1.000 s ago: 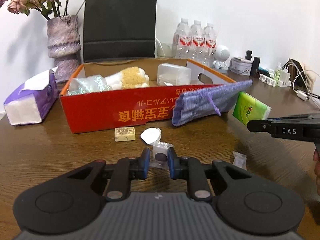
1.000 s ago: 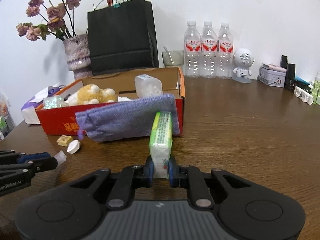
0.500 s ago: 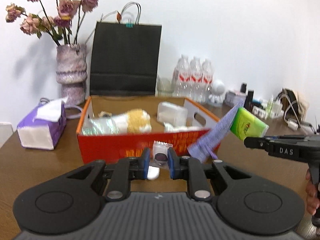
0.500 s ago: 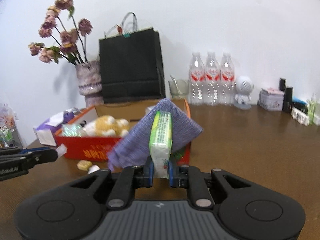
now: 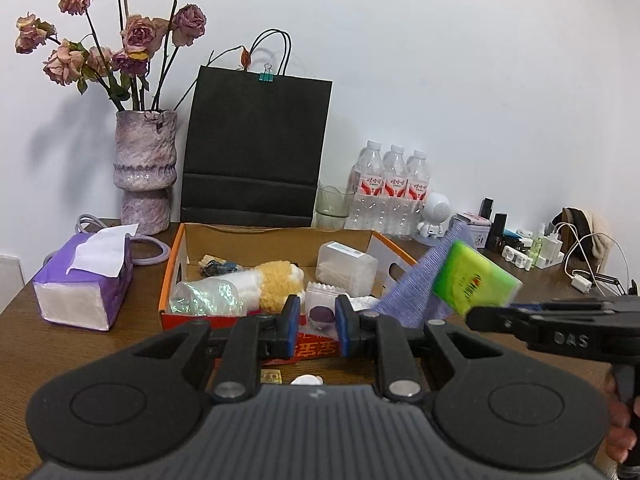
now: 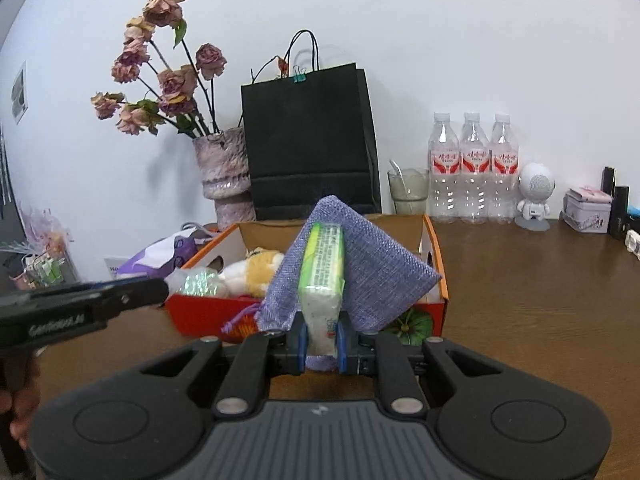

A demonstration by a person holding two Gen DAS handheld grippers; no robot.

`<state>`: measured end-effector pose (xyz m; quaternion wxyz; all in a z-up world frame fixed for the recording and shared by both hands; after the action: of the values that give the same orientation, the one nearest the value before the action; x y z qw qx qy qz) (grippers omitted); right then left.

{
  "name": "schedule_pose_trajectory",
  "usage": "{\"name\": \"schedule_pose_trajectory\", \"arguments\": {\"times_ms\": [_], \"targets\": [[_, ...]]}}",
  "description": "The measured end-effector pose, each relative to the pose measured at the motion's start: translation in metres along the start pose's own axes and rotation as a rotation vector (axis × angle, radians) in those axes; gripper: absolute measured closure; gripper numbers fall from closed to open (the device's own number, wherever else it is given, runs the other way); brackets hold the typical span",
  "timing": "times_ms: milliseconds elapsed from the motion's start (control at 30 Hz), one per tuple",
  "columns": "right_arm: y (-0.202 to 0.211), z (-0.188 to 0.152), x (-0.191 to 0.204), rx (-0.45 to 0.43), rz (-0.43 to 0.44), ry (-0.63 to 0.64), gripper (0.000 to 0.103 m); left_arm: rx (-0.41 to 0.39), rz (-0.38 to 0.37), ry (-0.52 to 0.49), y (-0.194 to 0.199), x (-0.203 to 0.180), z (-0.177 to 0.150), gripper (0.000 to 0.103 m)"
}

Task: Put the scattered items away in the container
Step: 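Carry the clear packet and green tissue pack over the box with both grippers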

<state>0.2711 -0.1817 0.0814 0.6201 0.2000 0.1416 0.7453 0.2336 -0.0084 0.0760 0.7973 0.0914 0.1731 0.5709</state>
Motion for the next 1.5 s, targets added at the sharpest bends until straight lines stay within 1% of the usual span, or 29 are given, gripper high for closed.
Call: {"name": "schedule_pose_trajectory", "arguments": {"times_ms": [100, 133, 233, 367, 467, 600, 667, 733, 800, 967, 1133, 1233, 1500], "targets": [[0.007, -0.003, -0.007, 0.029, 0.040, -0.040, 0.090, -0.001, -0.002, 0.012, 0.001, 0.000, 0.000, 0.084], [0.009, -0.003, -0.009, 0.034, 0.040, -0.043, 0.090, -0.001, -0.004, 0.014, 0.002, -0.001, 0.000, 0.084], [0.015, -0.007, -0.010, 0.038, -0.008, -0.015, 0.090, -0.004, -0.011, 0.014, 0.008, -0.006, -0.002, 0.084], [0.021, -0.021, -0.013, 0.066, -0.015, -0.014, 0.090, 0.003, -0.019, 0.012, 0.017, -0.015, -0.009, 0.084], [0.021, -0.040, -0.010, 0.117, -0.008, -0.009, 0.090, 0.017, -0.027, 0.006, 0.023, -0.023, -0.018, 0.084], [0.020, -0.066, 0.009, 0.200, 0.042, 0.030, 0.090, 0.030, -0.031, 0.015, 0.033, -0.029, -0.028, 0.084], [0.022, -0.072, 0.021, 0.215, 0.073, 0.044, 0.090, 0.025, -0.025, 0.014, 0.039, -0.030, -0.030, 0.084], [0.027, -0.070, 0.030, 0.200, 0.094, 0.053, 0.090, 0.016, -0.017, 0.010, 0.047, -0.030, -0.030, 0.084], [0.034, -0.062, 0.037, 0.166, 0.097, 0.064, 0.090, 0.004, -0.006, 0.007, 0.055, -0.029, -0.028, 0.084], [0.053, -0.030, 0.045, 0.077, 0.089, 0.087, 0.090, -0.033, 0.018, 0.005, 0.071, -0.021, -0.017, 0.084], [0.065, 0.001, 0.050, 0.002, 0.091, 0.097, 0.090, -0.054, 0.025, 0.003, 0.077, -0.017, -0.006, 0.084], [0.061, 0.007, 0.052, 0.001, 0.090, 0.113, 0.090, -0.061, 0.025, 0.007, 0.077, -0.013, -0.002, 0.084], [0.042, -0.002, 0.054, 0.049, 0.085, 0.105, 0.090, -0.053, 0.008, 0.007, 0.069, -0.010, -0.002, 0.084]]}}
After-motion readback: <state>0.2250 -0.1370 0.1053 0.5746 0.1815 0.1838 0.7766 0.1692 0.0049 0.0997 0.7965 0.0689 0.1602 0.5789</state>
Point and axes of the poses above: each gripper's, at about its wrist camera, not at the fingertips, and y roughly against the way its jaws point, x to its left, z to its top, the point moved 3 cm from there along -y, roughly the way its jaws point, and after that the axes turned 5 degrees about -z, right-handed, at the moved point
